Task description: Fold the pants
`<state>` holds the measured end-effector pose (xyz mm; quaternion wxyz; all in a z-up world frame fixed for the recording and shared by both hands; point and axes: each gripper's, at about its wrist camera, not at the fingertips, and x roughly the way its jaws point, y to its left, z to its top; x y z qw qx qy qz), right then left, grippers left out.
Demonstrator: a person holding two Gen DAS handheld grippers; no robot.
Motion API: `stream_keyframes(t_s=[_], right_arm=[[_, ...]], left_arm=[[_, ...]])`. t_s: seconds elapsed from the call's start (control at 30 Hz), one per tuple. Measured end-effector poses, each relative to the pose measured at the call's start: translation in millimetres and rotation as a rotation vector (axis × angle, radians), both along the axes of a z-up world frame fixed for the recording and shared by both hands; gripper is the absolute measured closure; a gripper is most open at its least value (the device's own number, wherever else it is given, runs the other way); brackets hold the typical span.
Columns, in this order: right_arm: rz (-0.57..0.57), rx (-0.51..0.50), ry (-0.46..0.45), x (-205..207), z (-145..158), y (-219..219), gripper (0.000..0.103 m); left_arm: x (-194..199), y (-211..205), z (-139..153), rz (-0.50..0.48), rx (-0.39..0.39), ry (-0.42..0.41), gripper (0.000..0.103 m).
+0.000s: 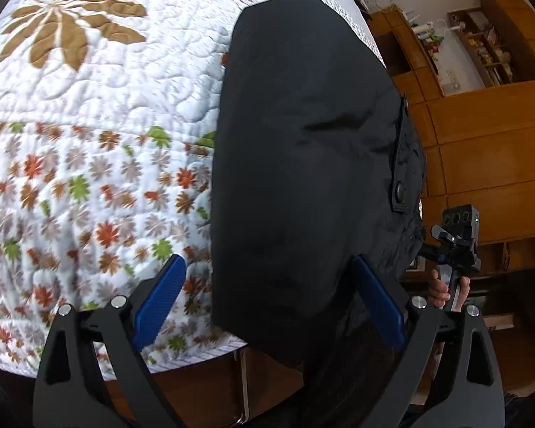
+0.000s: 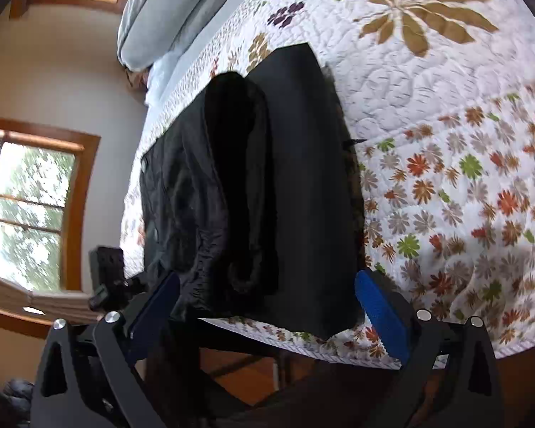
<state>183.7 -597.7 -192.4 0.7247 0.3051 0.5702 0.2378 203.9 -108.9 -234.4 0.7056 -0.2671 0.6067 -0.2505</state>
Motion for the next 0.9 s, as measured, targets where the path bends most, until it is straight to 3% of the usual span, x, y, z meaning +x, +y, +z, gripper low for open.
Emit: stream_keyframes(t_s=[0.13,0.27,0.67,0.9], right_arm=[[0.038,-0.062,-0.006,5,0,11,0.003],[0.034,-0.070,0.004,12,-4,12,0.003],[0.022,0.026,0.012,18,-17,9,0.003],[0.023,0.053,-0.020,13,-16,0,0.025]], left_arm=[[6,-18,4,-0.041,-0.009,0.004,0.009],[3,-34,9,-0.074,0.033,-0.004,0.005],[11,-54,2,-0.100,0.007,0.038,0.003],[8,-64,2,-0.109,-0.005,0.029,0.002]])
